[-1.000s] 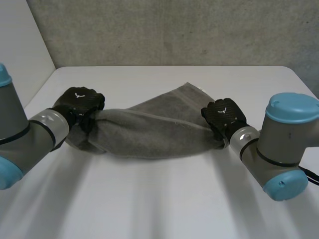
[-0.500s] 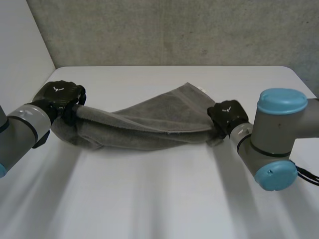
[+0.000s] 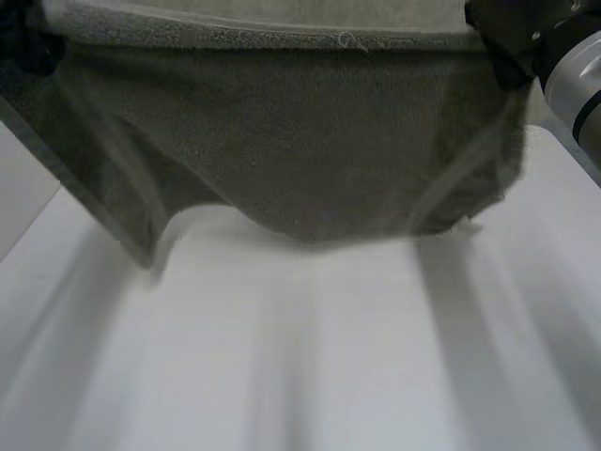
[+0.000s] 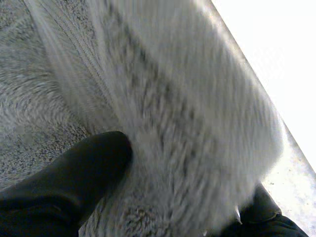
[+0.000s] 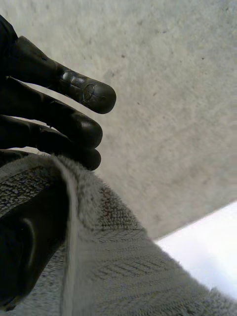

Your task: Fold the towel.

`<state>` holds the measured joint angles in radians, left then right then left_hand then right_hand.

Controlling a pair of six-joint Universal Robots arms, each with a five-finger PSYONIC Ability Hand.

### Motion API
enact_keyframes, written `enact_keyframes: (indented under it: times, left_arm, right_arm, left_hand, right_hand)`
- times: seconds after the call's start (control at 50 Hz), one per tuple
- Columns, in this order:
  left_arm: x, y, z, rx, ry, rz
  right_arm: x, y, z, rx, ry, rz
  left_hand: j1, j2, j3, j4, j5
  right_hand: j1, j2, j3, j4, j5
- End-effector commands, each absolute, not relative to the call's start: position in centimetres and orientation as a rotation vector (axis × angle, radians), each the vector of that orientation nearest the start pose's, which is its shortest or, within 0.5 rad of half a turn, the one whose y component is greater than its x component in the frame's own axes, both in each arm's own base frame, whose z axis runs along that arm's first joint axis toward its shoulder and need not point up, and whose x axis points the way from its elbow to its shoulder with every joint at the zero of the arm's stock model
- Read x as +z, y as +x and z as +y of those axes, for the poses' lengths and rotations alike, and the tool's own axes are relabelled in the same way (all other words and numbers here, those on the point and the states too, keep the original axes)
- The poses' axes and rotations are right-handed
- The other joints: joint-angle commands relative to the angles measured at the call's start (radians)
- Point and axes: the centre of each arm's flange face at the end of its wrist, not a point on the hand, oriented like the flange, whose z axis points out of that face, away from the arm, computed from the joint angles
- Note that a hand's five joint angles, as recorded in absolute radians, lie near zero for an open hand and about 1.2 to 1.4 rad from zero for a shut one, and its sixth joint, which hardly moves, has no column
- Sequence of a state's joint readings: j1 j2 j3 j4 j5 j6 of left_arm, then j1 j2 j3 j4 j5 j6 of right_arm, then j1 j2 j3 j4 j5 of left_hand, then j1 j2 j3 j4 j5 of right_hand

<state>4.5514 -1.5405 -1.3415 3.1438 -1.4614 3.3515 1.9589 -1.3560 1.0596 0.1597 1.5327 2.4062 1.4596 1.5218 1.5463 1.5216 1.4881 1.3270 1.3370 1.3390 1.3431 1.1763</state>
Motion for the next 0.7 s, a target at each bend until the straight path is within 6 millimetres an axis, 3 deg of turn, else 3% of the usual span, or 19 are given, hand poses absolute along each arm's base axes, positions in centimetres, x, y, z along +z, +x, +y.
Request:
enact_keyframes:
  times: [0.02,0.06,0.12,0.16,0.24,0.26,0.28,0.32,0.34,0.38,0.4,0.44,0.46,0.48,0.56,0.6,0.66,0.7]
  left_arm:
    - [33.0,-19.4,-30.9,-2.25,0.582,2.142]
    - [29.7,-20.1,-32.2,-2.112,0.665,2.227]
    - [28.4,-20.5,-33.0,-2.06,0.709,2.233]
    - [26.7,-21.1,-34.9,-1.999,0.769,2.217]
    - [26.5,-21.7,-36.6,-2.005,0.774,2.159]
    - [27.2,-22.1,-37.5,-2.048,0.76,2.107]
    - [27.2,-22.1,-37.5,-2.048,0.76,2.106]
    - [30.3,-22.8,-39.2,-2.232,0.678,1.913]
    - [30.3,-22.8,-39.2,-2.233,0.677,1.912]
    - [34.4,-23.1,-39.9,-2.448,0.536,1.645]
    - [34.4,-23.1,-39.9,-2.449,0.535,1.644]
    - [39.4,-22.7,-39.1,-2.647,0.328,1.371]
    - [39.4,-22.7,-39.1,-2.648,0.327,1.369]
    - [40.8,-22.5,-38.6,-2.695,0.259,1.297]
    - [40.5,-22.6,-38.3,-2.678,0.258,1.354]
    - [38.2,-22.7,-38.2,-2.601,0.328,1.522]
    - [36.4,-22.8,-38.1,-2.554,0.374,1.627]
    - [32.1,-23.3,-37.3,-2.45,0.497,1.839]
  right_arm:
    - [34.0,26.4,-29.0,-2.296,-1.597,2.04]
    - [32.1,26.8,-30.1,-2.226,-1.697,2.077]
    - [31.4,27.0,-30.8,-2.21,-1.72,2.083]
    - [30.7,28.0,-32.0,-2.222,-1.726,2.058]
    - [31.0,29.1,-33.9,-2.35,-1.68,1.982]
    - [31.8,29.6,-35.0,-2.481,-1.622,1.905]
    - [31.8,29.7,-35.0,-2.483,-1.621,1.904]
    - [34.8,31.1,-36.6,-2.849,-1.416,1.622]
    - [34.9,31.1,-36.6,-2.851,-1.414,1.62]
    - [38.2,31.6,-37.2,-3.189,-1.132,1.282]
    - [38.2,31.6,-37.2,-3.191,-1.131,1.28]
    - [40.7,31.4,-36.4,-3.352,-0.955,1.047]
    - [40.7,31.4,-36.3,-3.352,-0.954,1.046]
    - [41.2,31.3,-35.8,-3.357,-0.949,1.024]
    - [40.2,31.3,-35.5,-3.301,-1.018,1.104]
    - [37.5,31.2,-35.6,-3.138,-1.196,1.308]
    - [35.7,31.0,-35.4,-3.011,-1.314,1.418]
    - [31.8,31.0,-34.5,-2.728,-1.539,1.595]
  left_hand:
    - [-0.063,-0.126,-0.15,-0.125,-0.266]
    - [-0.063,-0.126,-0.15,-0.125,-0.266]
    - [-0.063,-0.126,-0.15,-0.125,-0.266]
    - [-0.063,-0.126,-0.15,-0.125,-0.266]
    - [-0.063,-0.126,-0.15,-0.125,-0.266]
    - [-0.063,-0.126,-0.15,-0.125,-0.266]
    - [-0.063,-0.126,-0.15,-0.125,-0.266]
    - [-0.063,-0.126,-0.15,-0.125,-0.266]
    - [-0.063,-0.126,-0.15,-0.125,-0.266]
    - [-0.063,-0.126,-0.15,-0.125,-0.266]
    - [-0.063,-0.126,-0.15,-0.125,-0.266]
    - [-0.063,-0.126,-0.15,-0.125,-0.266]
    - [-0.063,-0.126,-0.15,-0.125,-0.266]
    - [-0.063,-0.126,-0.15,-0.125,-0.266]
    - [-0.063,-0.126,-0.15,-0.125,-0.266]
    - [-0.063,-0.126,-0.15,-0.125,-0.266]
    - [-0.063,-0.126,-0.15,-0.125,-0.266]
    - [-0.063,-0.126,-0.15,-0.125,-0.266]
  right_hand:
    - [0.069,0.059,0.057,0.053,0.045]
    - [0.069,0.059,0.057,0.053,0.045]
    - [0.069,0.059,0.057,0.053,0.045]
    - [0.069,0.059,0.057,0.053,0.045]
    - [0.069,0.059,0.057,0.053,0.045]
    - [0.069,0.059,0.057,0.053,0.045]
    - [0.069,0.059,0.057,0.053,0.045]
    - [0.069,0.059,0.057,0.053,0.045]
    - [0.069,0.059,0.057,0.053,0.045]
    - [0.069,0.059,0.057,0.053,0.045]
    - [0.069,0.059,0.057,0.053,0.045]
    - [0.069,0.059,0.057,0.053,0.045]
    - [0.069,0.059,0.057,0.053,0.045]
    - [0.069,0.059,0.057,0.053,0.045]
    - [0.069,0.059,0.057,0.053,0.045]
    - [0.069,0.059,0.057,0.053,0.045]
    - [0.069,0.059,0.057,0.053,0.045]
    - [0.069,0.059,0.057,0.053,0.045]
